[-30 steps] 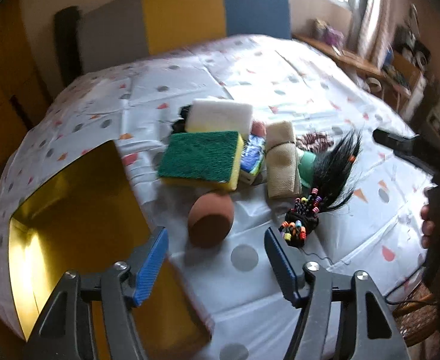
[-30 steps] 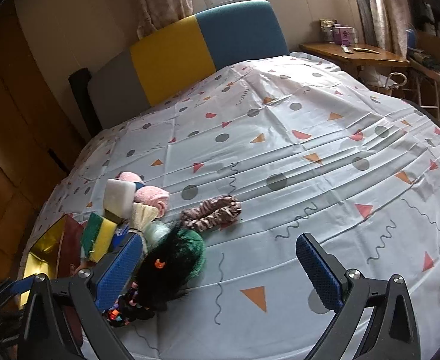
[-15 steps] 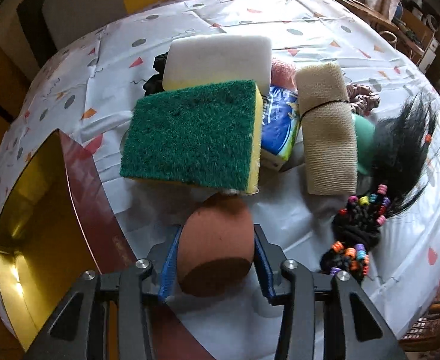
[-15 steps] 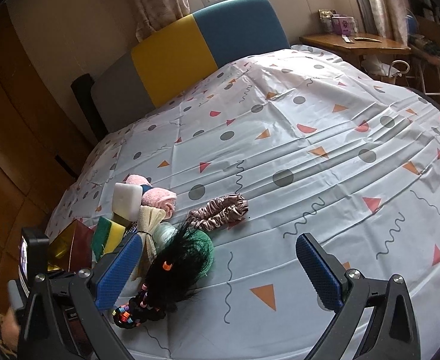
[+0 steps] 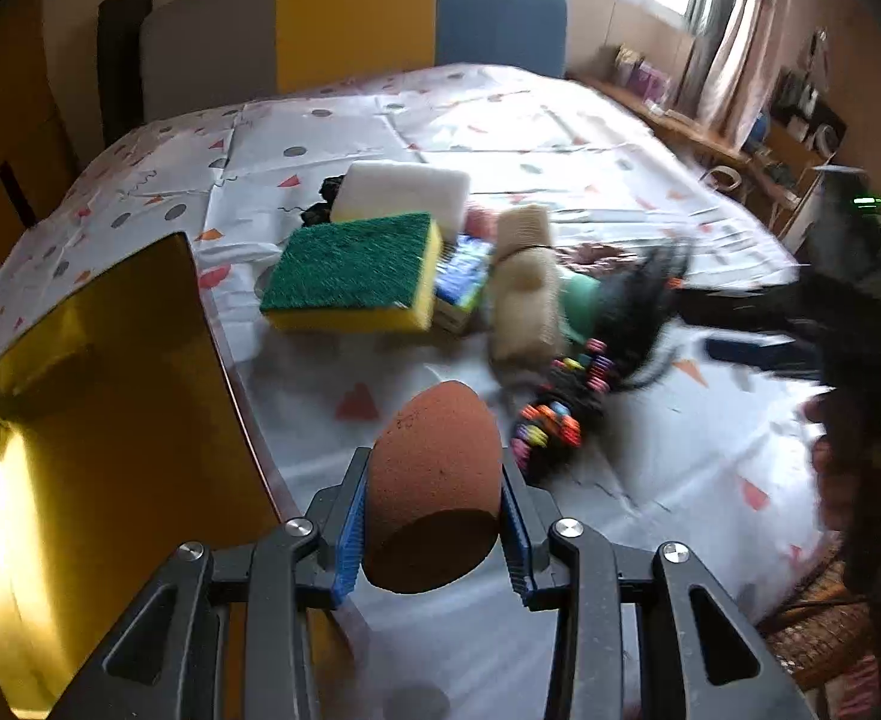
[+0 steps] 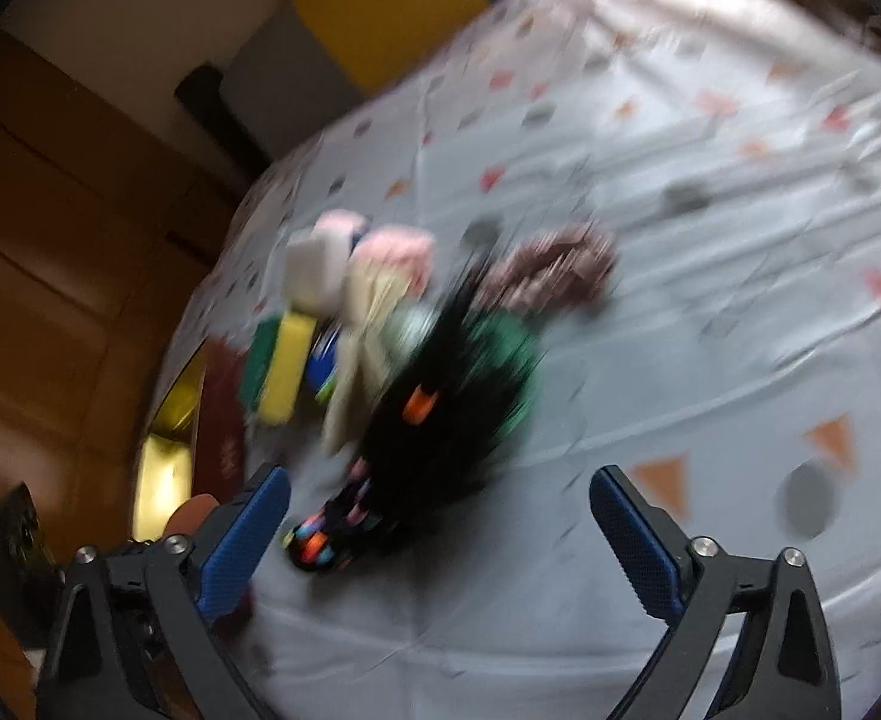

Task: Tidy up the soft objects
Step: 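Drop the brown sponge in the tray with the left tool while the right grasps the doll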

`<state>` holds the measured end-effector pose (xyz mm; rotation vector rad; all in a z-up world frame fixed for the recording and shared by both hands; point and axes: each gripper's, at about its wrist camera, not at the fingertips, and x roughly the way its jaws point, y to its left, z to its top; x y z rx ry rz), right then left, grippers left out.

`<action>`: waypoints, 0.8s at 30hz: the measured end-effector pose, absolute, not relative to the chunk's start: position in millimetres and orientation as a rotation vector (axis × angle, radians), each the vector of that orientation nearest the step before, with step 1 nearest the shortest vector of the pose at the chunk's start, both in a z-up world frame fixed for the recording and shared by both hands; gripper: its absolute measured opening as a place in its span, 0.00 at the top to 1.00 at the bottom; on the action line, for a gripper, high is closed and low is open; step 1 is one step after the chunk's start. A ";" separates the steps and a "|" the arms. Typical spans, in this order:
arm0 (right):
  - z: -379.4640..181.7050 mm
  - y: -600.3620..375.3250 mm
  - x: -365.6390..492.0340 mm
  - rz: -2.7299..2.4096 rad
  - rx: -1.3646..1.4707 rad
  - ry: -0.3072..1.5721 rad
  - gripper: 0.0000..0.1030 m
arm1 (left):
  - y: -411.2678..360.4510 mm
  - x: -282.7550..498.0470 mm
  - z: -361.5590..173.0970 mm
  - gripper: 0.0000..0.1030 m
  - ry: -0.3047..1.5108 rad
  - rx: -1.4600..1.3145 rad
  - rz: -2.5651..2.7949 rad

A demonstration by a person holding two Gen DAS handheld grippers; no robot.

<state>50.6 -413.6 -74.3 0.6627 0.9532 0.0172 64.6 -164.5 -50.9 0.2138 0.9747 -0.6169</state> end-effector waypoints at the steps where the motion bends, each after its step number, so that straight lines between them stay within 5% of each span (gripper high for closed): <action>1: -79.0 -407.0 53.4 0.032 0.658 0.979 0.11 | -160.3 60.7 -50.0 0.63 0.972 0.193 -0.624; 6: -95.8 -382.1 66.2 0.046 0.694 1.017 0.21 | -139.9 48.8 -44.6 0.63 0.957 0.121 -0.620; 8: -104.1 -375.0 73.0 0.033 0.707 1.026 0.32 | -130.3 46.4 -41.0 0.63 0.949 0.104 -0.616; 12: -109.1 -362.8 77.7 -0.025 0.633 0.998 0.68 | -99.8 49.9 -28.7 0.63 0.922 0.042 -0.579; 24: -116.2 -368.7 73.2 0.036 0.641 0.988 0.68 | 27.1 150.7 -40.5 0.61 0.995 -0.140 -0.204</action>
